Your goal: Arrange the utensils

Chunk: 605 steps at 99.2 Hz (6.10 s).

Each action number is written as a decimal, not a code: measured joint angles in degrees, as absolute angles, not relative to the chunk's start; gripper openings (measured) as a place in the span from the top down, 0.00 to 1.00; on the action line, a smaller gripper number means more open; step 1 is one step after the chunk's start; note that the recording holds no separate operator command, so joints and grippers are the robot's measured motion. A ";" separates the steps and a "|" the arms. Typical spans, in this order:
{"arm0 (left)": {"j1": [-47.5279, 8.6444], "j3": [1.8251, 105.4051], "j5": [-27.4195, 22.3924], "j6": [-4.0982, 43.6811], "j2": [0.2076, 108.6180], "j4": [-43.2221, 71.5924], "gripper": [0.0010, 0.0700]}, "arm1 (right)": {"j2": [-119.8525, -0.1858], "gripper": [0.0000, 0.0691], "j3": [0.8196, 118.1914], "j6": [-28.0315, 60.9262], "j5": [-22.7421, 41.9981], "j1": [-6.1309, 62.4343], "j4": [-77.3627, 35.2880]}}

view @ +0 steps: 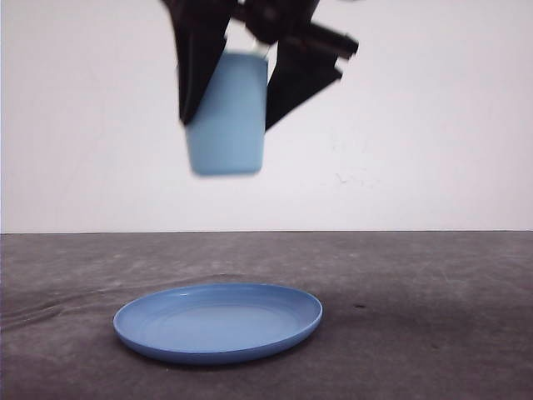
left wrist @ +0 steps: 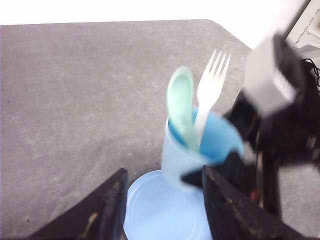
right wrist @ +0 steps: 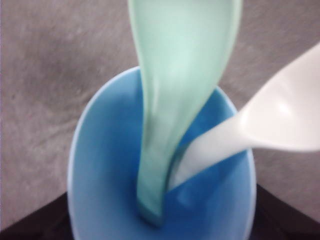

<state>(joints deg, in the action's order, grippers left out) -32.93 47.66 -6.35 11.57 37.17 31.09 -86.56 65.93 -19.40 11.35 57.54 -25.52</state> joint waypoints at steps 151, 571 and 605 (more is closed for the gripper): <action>-32.93 47.66 -5.93 11.57 37.08 31.11 0.61 | -63.53 0.02 52.10 -24.91 11.42 59.20 -32.21; -4.14 2.35 4.67 3.64 0.25 11.73 0.98 | -41.60 0.99 54.61 -13.91 37.60 54.04 -28.36; -4.14 2.35 4.67 3.64 0.25 11.70 0.98 | -41.60 0.99 54.48 -3.92 22.85 27.03 -25.93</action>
<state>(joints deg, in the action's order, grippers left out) -4.14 2.35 4.67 3.64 0.25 11.70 -41.60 54.48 -3.92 22.85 27.03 -25.93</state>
